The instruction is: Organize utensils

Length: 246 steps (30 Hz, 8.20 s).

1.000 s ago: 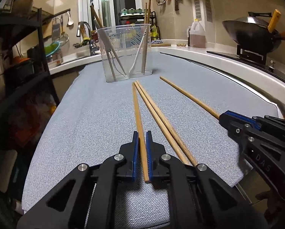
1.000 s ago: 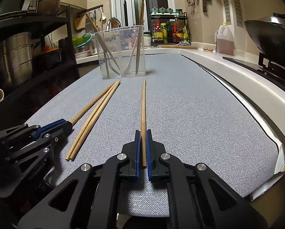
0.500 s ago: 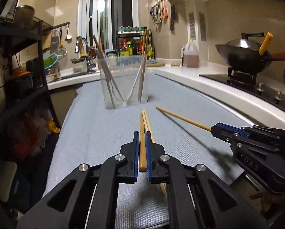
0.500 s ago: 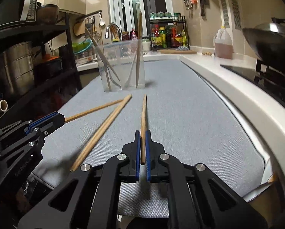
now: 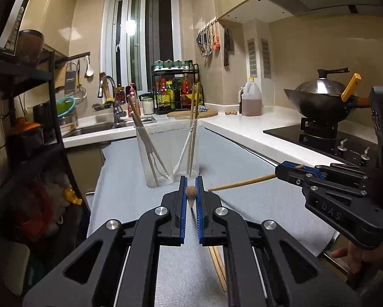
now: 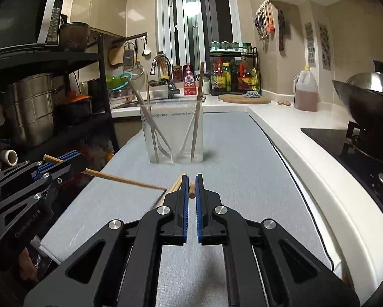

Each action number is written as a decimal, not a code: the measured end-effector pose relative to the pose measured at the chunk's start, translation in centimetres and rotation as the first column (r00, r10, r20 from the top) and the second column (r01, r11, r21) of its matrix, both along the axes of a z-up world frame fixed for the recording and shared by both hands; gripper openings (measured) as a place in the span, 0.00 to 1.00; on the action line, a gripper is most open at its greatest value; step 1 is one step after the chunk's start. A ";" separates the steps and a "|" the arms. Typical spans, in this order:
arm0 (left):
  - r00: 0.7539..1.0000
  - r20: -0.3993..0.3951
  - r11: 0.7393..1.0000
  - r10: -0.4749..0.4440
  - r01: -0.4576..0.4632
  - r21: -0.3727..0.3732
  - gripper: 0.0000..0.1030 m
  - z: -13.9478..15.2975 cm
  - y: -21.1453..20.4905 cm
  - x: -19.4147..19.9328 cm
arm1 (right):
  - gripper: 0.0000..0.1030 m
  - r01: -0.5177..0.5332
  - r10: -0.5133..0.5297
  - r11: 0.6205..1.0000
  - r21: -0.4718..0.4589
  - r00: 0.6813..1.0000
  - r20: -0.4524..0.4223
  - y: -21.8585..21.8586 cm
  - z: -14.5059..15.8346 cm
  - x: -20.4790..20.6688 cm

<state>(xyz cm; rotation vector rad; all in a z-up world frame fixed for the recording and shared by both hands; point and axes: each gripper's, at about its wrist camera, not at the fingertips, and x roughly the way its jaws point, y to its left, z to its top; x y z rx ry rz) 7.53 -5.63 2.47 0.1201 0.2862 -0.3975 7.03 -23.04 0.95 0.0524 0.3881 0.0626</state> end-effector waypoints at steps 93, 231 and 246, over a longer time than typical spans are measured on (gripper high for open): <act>0.978 -0.025 0.975 0.206 -0.208 -0.079 0.92 13.1 2.1 22.5 | 0.64 -0.058 0.061 0.998 -0.032 0.996 0.071 1.0 13.9 20.9; 0.993 -0.121 0.995 0.000 -0.012 -0.097 0.06 -2.1 2.4 -0.4 | 0.06 0.014 -0.014 1.000 0.003 0.997 -0.070 -0.9 -4.1 -0.8; 0.995 -0.094 0.995 -0.013 0.004 -0.095 0.06 2.2 3.2 1.4 | 0.06 -0.021 0.022 0.999 0.024 1.000 -0.015 -0.9 2.0 1.0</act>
